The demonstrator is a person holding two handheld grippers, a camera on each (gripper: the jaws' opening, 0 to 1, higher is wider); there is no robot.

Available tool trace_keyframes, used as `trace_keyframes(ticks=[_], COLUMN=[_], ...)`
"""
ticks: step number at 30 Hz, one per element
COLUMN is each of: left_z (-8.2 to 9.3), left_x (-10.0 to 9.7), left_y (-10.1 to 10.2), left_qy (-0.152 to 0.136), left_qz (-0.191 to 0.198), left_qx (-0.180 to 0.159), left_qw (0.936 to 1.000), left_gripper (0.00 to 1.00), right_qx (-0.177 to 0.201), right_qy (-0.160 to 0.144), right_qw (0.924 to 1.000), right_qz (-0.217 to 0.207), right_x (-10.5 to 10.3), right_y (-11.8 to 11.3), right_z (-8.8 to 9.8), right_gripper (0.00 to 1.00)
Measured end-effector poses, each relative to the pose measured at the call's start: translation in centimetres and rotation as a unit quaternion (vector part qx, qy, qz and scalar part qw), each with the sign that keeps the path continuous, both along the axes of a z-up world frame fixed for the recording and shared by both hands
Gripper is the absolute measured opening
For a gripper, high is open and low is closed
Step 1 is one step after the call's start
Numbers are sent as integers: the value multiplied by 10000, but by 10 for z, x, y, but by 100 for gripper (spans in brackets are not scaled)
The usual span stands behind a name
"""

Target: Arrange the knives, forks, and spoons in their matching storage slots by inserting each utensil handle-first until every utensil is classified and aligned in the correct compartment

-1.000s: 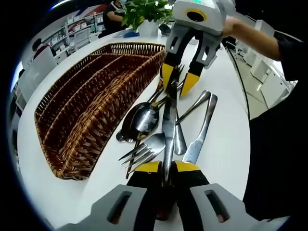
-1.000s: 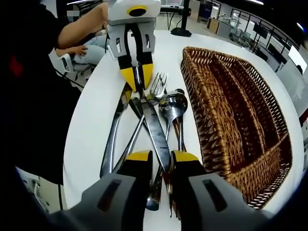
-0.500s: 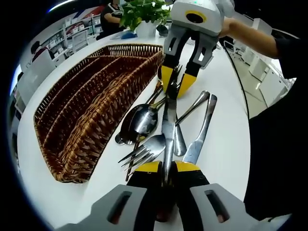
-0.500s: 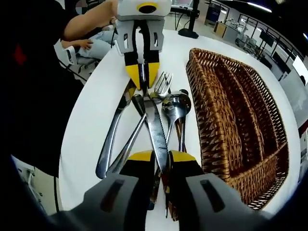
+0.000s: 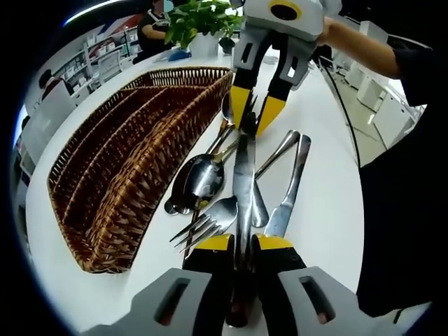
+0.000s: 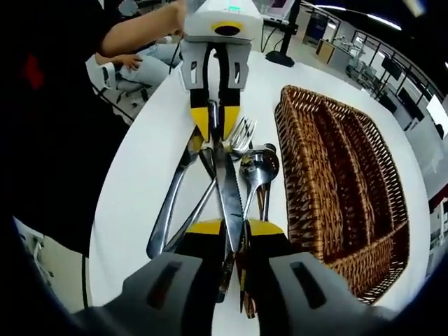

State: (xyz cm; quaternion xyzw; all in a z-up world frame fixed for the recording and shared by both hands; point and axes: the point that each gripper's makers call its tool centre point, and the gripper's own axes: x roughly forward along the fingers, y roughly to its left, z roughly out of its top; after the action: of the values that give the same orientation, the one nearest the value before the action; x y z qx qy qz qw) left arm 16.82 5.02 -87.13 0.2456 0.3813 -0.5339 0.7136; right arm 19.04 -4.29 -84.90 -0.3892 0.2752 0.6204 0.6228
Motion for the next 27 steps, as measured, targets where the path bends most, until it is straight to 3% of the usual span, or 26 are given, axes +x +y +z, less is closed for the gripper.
trace_keyframes(ticks=[9, 21, 27], left_z=[0, 0, 8], left_x=[1, -1, -1], left_y=[0, -1, -2], left_qy=[-117, -240, -262], left_qz=[-144, -324, -344], left_qx=[72, 217, 167], left_qw=[9998, 9990, 9989], left_gripper=[9, 8, 8], right_qx=[80, 78, 196], right_qy=[-71, -41, -11], right_qw=[9999, 9999, 9998], right_qz=[33, 53, 19], right_x=[-1, -2, -2], right_y=[1, 0, -2], right_z=[13, 13, 20], right_gripper=[9, 9, 9])
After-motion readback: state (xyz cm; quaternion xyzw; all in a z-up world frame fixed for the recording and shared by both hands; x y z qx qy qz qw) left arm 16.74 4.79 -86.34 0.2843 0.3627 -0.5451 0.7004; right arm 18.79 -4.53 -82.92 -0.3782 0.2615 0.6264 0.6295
